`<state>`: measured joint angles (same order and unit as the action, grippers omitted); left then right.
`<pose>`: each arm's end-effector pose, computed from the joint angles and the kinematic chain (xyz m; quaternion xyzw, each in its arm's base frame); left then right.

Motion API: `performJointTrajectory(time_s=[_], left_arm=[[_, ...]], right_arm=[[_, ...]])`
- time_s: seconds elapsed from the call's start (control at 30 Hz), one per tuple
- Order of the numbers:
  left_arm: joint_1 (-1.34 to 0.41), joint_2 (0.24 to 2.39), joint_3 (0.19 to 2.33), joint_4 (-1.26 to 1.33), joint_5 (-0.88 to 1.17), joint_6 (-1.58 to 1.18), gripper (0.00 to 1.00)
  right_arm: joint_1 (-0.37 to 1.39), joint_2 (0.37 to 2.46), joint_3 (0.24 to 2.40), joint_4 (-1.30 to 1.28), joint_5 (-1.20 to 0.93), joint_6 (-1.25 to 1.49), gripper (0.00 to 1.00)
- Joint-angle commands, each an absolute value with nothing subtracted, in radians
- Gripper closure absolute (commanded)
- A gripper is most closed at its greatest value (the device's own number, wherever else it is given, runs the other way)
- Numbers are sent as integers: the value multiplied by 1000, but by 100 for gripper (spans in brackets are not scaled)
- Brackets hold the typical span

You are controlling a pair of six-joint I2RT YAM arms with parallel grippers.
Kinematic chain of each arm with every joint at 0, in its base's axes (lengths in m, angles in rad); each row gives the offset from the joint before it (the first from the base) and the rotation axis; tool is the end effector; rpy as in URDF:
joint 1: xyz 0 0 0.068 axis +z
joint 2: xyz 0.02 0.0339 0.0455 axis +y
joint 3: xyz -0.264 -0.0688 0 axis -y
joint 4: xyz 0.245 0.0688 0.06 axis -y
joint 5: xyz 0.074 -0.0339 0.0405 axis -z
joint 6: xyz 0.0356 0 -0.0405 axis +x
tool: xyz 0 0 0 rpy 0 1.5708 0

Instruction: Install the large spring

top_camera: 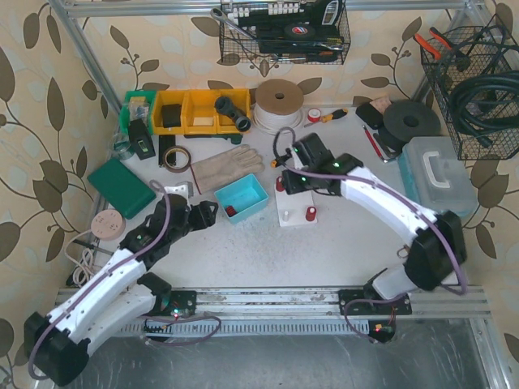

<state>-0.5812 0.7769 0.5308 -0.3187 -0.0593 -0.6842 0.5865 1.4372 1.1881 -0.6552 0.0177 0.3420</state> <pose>0.1487 -0.0951 0.2385 -0.0594 0.8739 -0.2640 0.4039 0.2542 0.1682 0.2868 -0.1124 0.9382 0.1390 0.2962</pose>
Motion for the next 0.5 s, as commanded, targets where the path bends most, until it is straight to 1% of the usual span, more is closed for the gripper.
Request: performJointTrajectory(time_s=[0.0,0.07,0.17,0.23,0.4,0.47], left_arm=[[-570,668,497,-355,-178,-752,28],[-568,655,496,-374,-196,-763,29],[-569,656,500,-392,-219,-770,30],[-569,665,507,-391,-220,-767,30],[-569,693,518,-386,-216,-757,29],[-569,701,523,-381,-213,-751,29]], right_arm=[[624,1652,1364,-729,-105,296,45],[648,1750,1450,-750,-96,281,45],[674,1862,1546,-748,-92,282,50],[693,1916,1603,-754,-82,286,54],[754,2006,1706,-767,-57,285,59],[774,2038,1735,-781,-44,290,67]])
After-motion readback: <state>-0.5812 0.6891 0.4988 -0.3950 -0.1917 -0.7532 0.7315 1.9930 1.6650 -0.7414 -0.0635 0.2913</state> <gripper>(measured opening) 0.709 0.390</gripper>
